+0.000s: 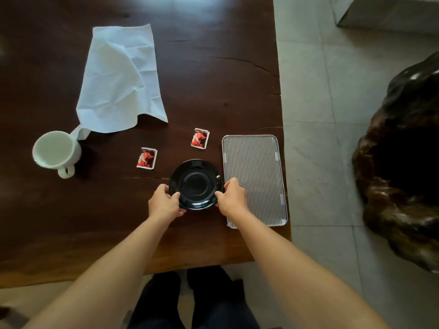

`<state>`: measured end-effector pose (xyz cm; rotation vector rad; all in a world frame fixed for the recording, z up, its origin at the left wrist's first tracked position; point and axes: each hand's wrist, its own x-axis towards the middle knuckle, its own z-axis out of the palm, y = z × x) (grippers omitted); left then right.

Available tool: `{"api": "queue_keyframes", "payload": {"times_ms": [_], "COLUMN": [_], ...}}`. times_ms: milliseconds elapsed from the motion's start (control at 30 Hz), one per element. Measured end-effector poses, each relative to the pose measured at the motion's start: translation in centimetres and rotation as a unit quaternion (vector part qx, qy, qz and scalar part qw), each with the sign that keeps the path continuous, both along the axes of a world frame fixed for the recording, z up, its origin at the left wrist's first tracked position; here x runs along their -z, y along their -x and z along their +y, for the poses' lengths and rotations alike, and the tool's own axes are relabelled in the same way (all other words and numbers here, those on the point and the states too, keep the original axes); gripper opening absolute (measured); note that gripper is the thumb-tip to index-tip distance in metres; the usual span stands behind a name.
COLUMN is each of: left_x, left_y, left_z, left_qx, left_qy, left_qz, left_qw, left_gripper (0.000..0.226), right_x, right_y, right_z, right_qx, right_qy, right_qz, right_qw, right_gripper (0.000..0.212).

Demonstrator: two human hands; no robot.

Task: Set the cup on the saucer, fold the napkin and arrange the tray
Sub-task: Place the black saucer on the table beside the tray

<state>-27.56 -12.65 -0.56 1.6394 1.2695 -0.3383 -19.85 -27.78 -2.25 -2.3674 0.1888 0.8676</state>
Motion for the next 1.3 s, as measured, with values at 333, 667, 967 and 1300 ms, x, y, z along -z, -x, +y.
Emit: {"api": "queue_keyframes", "payload": {"times_ms": [333, 667, 967, 1300], "left_x": [1.7, 2.7, 2.6, -2.3], "left_y": [-1.1, -1.0, -0.2, 2.0], "left_z": [-0.5, -0.1, 0.7, 3.7], "left_qx": [-0.015, -0.007, -0.016, 0.128], "left_qy": [-0.018, -0.015, 0.005, 0.029], "left_qz": [0.014, 0.014, 0.006, 0.022], "left_qw": [1.000, 1.000, 1.000, 0.991], "left_gripper": [0.014, 0.019, 0.036, 0.052], "right_x": [1.3, 1.4, 0.9, -5.0], "right_y": [-0.9, -0.8, 0.2, 0.6], "right_z": [0.1, 0.6, 1.0, 3.6], "right_qx": [0.018, 0.058, 0.055, -0.024], "right_qy": [0.028, 0.008, 0.021, 0.101], "right_qz": [0.012, 0.028, 0.020, -0.043], "right_qw": [0.999, 0.998, 0.998, 0.994], "right_gripper": [0.023, 0.021, 0.016, 0.012]}}
